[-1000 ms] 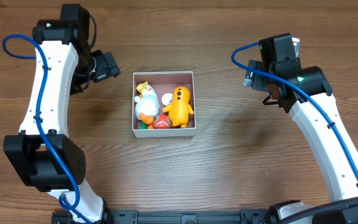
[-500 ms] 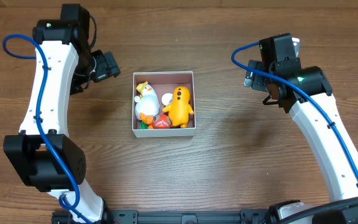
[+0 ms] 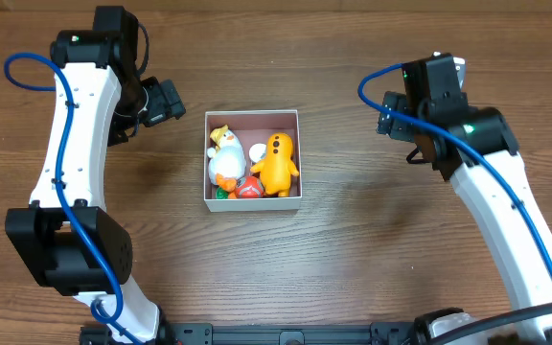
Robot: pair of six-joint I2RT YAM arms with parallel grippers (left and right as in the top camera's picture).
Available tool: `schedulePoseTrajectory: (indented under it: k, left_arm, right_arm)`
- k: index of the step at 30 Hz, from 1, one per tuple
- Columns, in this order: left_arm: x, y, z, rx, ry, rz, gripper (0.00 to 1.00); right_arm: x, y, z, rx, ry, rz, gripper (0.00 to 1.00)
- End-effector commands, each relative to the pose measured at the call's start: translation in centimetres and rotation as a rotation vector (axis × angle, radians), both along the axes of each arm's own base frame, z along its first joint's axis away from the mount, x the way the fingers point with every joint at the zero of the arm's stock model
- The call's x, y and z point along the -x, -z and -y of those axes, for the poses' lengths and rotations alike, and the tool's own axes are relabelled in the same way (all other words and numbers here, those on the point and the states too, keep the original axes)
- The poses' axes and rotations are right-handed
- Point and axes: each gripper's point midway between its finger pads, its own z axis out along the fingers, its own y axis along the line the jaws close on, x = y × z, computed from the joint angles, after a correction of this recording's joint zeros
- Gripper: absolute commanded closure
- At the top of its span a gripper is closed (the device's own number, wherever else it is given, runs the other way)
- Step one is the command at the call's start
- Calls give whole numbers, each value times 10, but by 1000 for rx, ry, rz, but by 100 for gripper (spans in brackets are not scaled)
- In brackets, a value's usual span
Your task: Pack container
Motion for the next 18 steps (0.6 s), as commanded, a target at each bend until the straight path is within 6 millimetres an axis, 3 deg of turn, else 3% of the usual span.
schedulePoseTrajectory:
  k: [1,6,11,14,18]
  left_arm:
    - [-5,-6,1,9,-14,22,0]
    - [-5,-6,1,9,-14,22,0]
    - [-5,-6,1,9,-14,22,0]
    - [-5,-6,1,9,-14,22,0]
    - [-5,-6,1,9,-14,22,0]
  right_arm:
    - [23,-57,-13,-55,-52,169,0]
    - [62,-112,-18,-123,-112,343,0]
    - [105,-159,-2,-187,-116,514,0]
    - [131,-180,10,-221,-115,607,0]
    - [163,-191,36,-186,-69,685,0]
